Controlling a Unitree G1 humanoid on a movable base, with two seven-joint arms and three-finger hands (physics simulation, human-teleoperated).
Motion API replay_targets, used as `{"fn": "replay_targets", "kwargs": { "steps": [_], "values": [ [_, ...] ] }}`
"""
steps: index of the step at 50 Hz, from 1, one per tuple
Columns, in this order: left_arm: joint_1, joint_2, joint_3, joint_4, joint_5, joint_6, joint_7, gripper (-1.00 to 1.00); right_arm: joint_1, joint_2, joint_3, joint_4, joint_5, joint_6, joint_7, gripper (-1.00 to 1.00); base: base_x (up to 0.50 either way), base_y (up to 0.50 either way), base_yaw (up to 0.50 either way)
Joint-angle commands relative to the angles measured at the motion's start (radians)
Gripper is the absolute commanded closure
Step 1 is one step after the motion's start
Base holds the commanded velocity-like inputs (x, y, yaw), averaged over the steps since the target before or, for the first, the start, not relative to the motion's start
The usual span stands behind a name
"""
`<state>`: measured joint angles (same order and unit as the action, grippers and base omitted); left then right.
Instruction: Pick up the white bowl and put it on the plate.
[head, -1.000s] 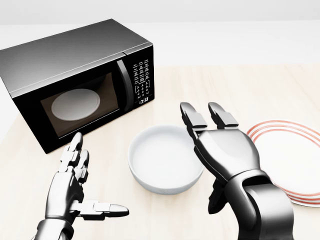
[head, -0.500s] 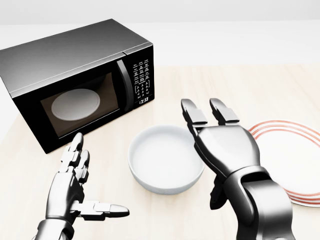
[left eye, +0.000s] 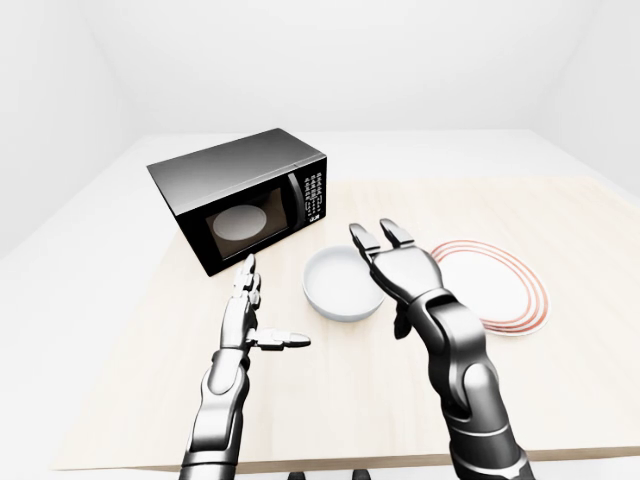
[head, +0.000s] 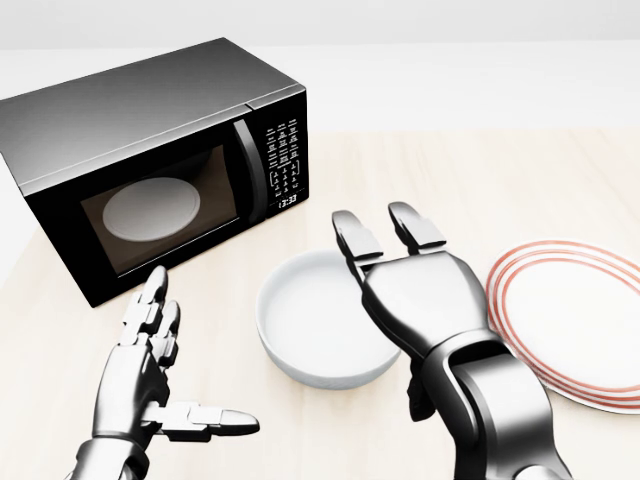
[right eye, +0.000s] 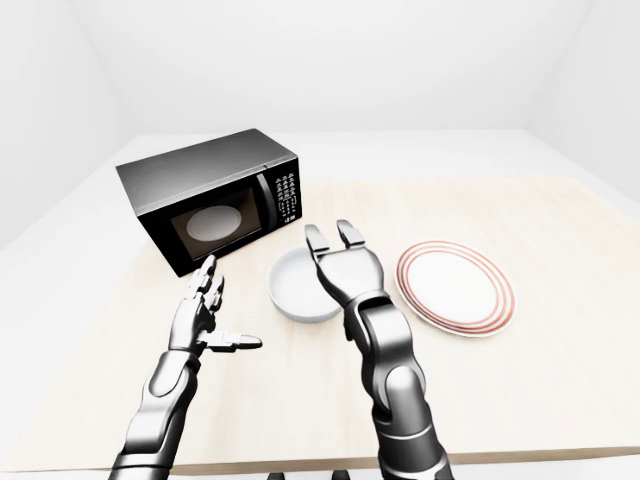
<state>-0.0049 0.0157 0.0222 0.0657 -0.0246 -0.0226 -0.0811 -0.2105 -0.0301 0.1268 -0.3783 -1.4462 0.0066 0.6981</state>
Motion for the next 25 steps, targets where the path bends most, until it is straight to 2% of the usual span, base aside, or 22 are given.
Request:
{"fn": "replay_targets", "kwargs": {
  "steps": [1,13,20,25],
  "values": [
    [-0.004,0.001,0.001,0.014,0.0,-0.009,-0.001,-1.0,0.001,0.014,0.019,0.048,-0.023,-0.022,0.0,-1.0,0.0,0.0,0.0],
    [-0.004,0.0,0.0,0.017,0.001,-0.012,-0.001,-1.0,0.007,0.017,0.026,0.075,-0.025,-0.023,0.0,-1.0,0.0,0.0,0.0],
    [0.0,0.0,-0.002,0.002,0.001,-0.001,0.0,-1.0,0.025,0.017,0.033,0.089,-0.025,-0.021,0.0,-1.0,0.0,0.0,0.0],
    [-0.001,0.0,0.0,0.011,0.001,-0.009,-0.002,-1.0,0.039,0.017,0.039,0.105,-0.025,-0.02,0.0,-1.0,0.0,0.0,0.0]
  ]
}}
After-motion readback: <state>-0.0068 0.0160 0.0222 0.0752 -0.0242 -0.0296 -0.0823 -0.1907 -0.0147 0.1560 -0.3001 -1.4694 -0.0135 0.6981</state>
